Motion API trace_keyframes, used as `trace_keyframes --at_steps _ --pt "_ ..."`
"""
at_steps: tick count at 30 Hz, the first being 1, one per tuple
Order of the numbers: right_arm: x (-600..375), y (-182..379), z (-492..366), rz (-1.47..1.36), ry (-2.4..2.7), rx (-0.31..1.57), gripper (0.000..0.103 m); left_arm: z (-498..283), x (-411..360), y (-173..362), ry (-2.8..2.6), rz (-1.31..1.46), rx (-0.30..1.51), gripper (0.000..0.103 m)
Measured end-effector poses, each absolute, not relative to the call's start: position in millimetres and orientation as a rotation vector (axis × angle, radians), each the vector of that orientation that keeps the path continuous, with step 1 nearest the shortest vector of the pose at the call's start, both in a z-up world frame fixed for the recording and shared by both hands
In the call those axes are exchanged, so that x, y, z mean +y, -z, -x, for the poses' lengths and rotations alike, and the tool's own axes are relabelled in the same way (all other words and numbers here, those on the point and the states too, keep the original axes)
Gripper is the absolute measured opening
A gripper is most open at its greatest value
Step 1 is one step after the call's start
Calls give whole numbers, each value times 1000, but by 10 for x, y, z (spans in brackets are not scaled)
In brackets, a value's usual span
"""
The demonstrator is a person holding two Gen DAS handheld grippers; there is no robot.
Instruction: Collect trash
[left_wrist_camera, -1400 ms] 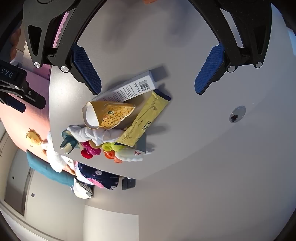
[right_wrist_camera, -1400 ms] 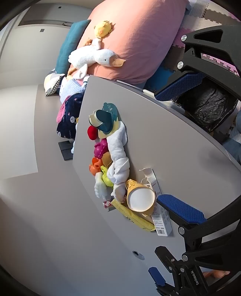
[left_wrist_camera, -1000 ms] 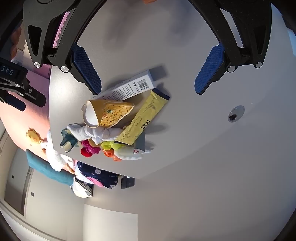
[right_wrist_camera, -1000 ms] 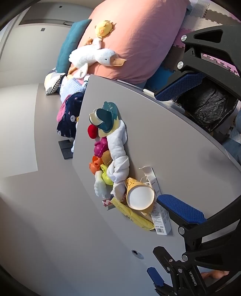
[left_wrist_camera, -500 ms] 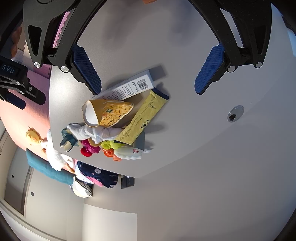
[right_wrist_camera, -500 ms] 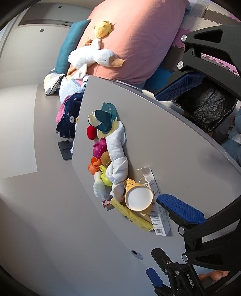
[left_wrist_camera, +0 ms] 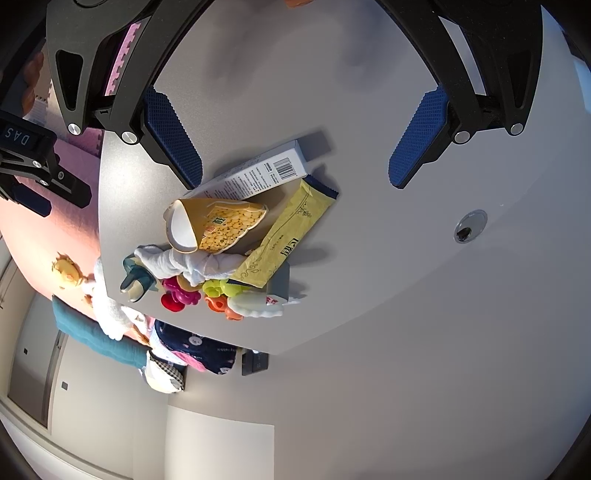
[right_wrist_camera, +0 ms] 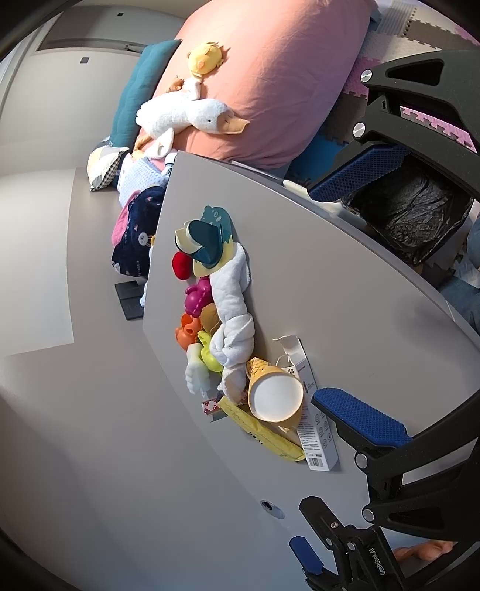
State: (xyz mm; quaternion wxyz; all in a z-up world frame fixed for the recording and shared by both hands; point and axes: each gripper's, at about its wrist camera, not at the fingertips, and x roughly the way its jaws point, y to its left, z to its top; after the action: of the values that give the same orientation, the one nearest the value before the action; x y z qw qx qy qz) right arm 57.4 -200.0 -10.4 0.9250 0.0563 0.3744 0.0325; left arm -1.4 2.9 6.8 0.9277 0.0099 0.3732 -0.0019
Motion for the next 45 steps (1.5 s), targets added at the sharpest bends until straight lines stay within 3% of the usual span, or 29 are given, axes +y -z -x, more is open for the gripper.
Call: trace_keyframes --at_steps 45 --pt "-1838 190 -670 -90 -103 783 100 -26 115 50 -11 -31 789 97"
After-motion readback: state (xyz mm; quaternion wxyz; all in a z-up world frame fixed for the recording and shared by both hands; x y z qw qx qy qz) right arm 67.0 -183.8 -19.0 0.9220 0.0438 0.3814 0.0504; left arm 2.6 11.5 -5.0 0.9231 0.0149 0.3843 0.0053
